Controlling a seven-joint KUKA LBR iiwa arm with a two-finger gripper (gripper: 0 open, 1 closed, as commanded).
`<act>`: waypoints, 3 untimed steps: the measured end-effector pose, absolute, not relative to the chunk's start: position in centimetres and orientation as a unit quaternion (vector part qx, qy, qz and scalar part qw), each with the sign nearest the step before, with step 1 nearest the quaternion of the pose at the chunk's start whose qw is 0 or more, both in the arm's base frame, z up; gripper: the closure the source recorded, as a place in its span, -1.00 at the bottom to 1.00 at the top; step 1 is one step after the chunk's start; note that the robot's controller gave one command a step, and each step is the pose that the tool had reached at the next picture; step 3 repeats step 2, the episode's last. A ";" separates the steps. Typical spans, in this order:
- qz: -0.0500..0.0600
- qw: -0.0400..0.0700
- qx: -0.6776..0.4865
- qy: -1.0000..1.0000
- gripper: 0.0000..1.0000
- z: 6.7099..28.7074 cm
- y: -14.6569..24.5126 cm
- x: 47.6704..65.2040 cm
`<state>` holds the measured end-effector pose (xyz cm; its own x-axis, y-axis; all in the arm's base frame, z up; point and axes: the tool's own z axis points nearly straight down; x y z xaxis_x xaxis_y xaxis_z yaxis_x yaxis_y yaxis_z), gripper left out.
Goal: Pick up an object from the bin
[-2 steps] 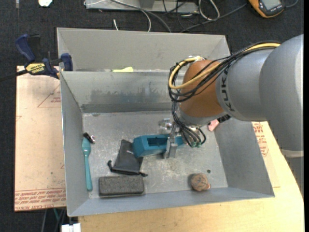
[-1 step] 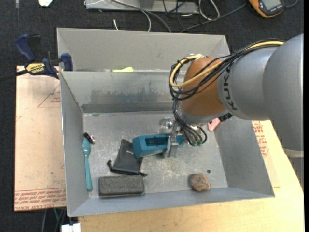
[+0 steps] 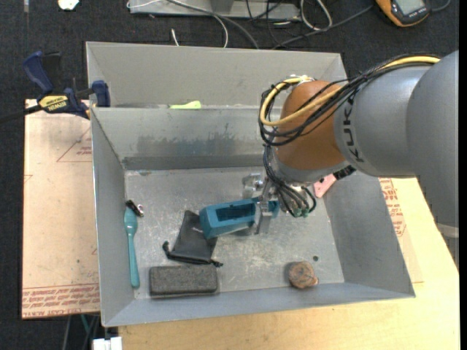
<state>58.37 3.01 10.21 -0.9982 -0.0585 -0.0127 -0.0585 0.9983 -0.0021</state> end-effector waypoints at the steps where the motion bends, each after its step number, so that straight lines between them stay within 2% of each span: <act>1: -0.001 0.005 -0.030 1.000 1.00 12.8 3.0 58.3; 2: -0.001 0.006 -0.030 1.000 1.00 14.4 3.0 58.3; 3: -0.001 0.006 -0.030 1.000 1.00 14.4 3.0 58.3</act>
Offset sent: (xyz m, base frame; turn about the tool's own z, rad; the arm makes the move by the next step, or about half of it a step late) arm -0.0005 0.0001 0.0199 -0.0006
